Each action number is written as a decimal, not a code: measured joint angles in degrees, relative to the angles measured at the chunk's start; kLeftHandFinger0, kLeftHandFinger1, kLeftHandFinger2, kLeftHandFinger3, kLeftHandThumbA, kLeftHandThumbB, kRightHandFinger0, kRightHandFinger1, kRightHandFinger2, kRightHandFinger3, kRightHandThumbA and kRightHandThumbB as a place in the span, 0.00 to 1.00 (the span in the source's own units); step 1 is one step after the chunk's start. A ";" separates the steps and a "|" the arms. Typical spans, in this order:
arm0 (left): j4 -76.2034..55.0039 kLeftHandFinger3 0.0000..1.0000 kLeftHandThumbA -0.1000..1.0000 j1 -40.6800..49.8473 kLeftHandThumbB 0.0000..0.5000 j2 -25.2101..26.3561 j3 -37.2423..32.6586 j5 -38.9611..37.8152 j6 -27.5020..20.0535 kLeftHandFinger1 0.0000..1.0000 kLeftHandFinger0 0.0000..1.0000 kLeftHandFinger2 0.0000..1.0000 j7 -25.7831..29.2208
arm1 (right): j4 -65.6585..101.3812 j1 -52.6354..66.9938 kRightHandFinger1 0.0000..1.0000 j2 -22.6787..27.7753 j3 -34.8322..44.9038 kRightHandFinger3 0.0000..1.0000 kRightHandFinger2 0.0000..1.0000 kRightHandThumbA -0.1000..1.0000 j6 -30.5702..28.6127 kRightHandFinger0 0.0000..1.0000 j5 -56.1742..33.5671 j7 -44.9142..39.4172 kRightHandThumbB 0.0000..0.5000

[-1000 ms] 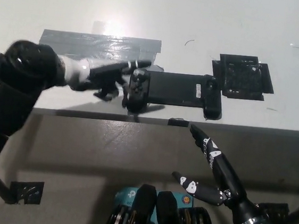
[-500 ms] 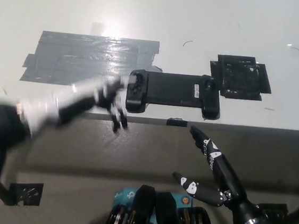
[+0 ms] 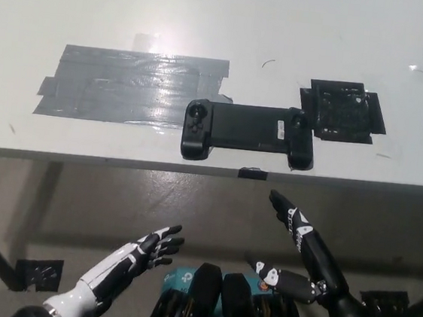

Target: A controller is being placed at the center of the desk near the left hand and the robot uses its left hand's index finger to press a button at the left area of the controller

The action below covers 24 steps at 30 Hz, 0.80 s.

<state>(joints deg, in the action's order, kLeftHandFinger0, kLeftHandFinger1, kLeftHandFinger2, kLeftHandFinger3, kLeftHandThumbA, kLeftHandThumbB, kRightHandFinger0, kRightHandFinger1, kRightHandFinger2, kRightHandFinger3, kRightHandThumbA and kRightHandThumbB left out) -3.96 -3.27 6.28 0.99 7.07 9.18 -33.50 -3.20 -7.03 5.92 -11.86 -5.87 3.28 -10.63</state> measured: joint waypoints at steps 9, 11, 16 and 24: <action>5.67 1.00 1.00 0.18 0.50 -1.99 1.32 1.91 -8.18 1.00 1.00 1.00 6.50 | -0.21 0.56 1.00 -0.06 -0.02 1.00 1.00 0.75 0.00 1.00 0.00 0.00 0.46; 6.67 1.00 1.00 0.20 0.51 -2.10 1.65 2.42 -10.25 1.00 1.00 1.00 8.12 | -0.21 0.56 1.00 -0.06 -0.02 1.00 1.00 0.76 0.00 1.00 0.00 -0.01 0.46; 8.47 1.00 1.00 0.16 0.50 -2.33 2.08 3.51 -14.92 1.00 1.00 1.00 11.56 | -0.21 0.52 1.00 -0.06 -0.01 1.00 1.00 0.75 0.00 1.00 0.00 -0.01 0.44; 11.15 1.00 1.00 -0.10 0.42 -3.06 2.22 5.84 -22.04 1.00 1.00 1.00 17.99 | -0.21 0.42 1.00 -0.06 0.00 1.00 1.00 0.77 0.00 1.00 -0.01 -0.03 0.47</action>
<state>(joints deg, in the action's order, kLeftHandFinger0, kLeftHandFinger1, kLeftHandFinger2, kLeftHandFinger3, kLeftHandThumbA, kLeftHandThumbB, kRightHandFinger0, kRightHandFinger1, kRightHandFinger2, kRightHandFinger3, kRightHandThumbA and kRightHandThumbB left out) 7.19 -3.37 3.22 3.22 12.90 -12.86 -15.51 -3.41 -6.61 5.86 -11.86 -5.88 3.27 -10.66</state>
